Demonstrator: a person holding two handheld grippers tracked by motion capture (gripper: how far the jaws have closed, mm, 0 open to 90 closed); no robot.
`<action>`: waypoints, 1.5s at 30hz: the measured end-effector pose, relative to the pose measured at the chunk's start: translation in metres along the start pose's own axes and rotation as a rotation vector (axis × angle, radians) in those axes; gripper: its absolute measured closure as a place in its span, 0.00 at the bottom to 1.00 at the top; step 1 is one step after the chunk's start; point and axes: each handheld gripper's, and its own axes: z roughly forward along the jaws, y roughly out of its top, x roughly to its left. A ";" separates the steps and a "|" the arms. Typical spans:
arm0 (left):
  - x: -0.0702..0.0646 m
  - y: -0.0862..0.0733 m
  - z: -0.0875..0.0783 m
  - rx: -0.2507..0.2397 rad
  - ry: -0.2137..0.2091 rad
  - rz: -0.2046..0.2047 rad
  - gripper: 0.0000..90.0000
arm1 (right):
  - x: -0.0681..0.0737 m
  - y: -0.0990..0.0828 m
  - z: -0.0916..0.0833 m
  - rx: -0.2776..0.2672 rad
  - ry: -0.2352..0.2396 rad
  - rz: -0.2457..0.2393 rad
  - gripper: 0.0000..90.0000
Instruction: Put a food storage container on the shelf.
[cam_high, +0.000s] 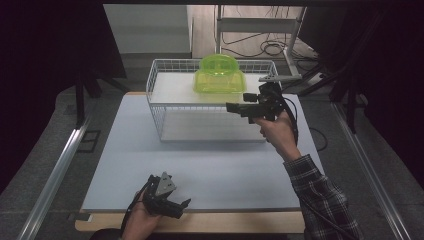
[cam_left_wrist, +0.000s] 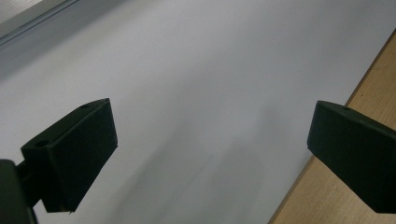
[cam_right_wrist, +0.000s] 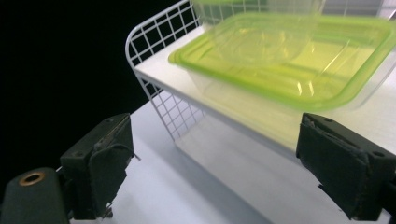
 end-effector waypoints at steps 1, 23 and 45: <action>0.000 0.000 0.000 0.000 -0.002 -0.001 0.02 | 0.000 -0.002 0.000 0.004 0.001 -0.006 0.11; 0.004 0.000 -0.002 -0.013 -0.024 -0.037 0.02 | 0.001 -0.037 0.002 0.066 -0.059 -0.103 0.07; 0.003 0.000 -0.001 -0.008 -0.027 -0.037 0.02 | -0.009 -0.076 -0.003 0.100 -0.148 -0.122 0.05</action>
